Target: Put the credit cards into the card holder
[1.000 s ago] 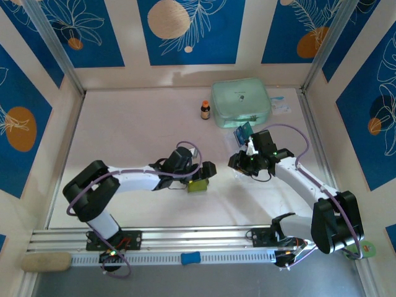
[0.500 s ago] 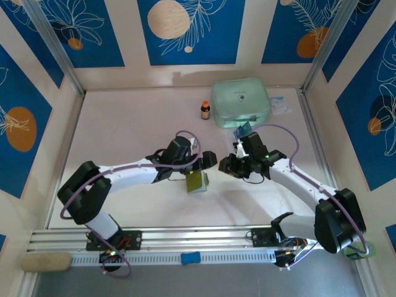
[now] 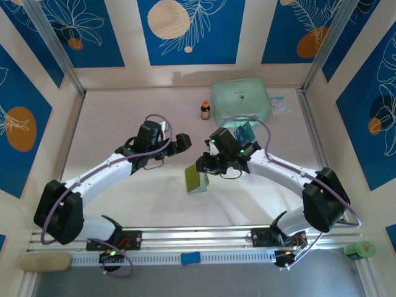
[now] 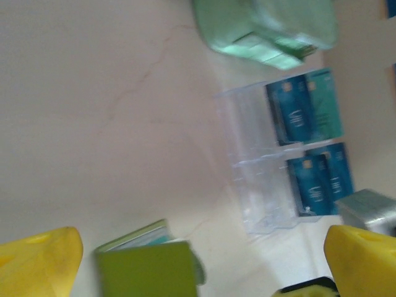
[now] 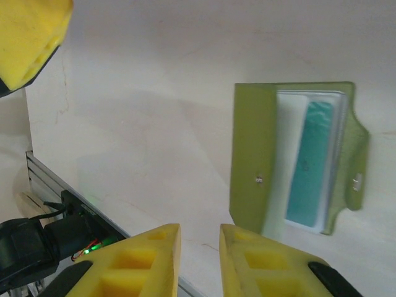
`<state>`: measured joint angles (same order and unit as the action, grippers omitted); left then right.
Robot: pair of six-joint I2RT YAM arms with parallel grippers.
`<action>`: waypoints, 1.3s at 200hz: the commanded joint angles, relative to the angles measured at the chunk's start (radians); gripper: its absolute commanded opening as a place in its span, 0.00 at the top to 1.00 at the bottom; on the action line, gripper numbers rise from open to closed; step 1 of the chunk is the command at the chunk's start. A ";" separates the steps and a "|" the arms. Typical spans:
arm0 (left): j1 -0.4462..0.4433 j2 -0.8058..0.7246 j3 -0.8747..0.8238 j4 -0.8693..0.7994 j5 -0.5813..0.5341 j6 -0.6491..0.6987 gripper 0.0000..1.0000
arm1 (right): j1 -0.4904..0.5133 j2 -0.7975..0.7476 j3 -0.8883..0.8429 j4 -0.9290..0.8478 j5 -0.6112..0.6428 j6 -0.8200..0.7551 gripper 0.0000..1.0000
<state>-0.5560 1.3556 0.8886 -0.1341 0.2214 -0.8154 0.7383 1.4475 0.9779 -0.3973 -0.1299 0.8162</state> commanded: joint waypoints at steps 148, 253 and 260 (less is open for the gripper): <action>-0.068 0.096 -0.028 -0.253 -0.108 0.248 0.00 | 0.029 0.193 -0.113 0.073 0.075 -0.006 1.00; -0.185 0.249 0.004 -0.197 -0.156 0.240 0.00 | 0.029 0.182 -0.123 0.070 0.069 -0.004 1.00; -0.188 0.255 0.006 -0.194 -0.157 0.240 0.00 | 0.029 0.179 -0.121 0.068 0.068 -0.004 1.00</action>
<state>-0.7277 1.5833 0.8696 -0.3489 0.0906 -0.5922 0.7685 1.6314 0.8684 -0.3191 -0.0628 0.8127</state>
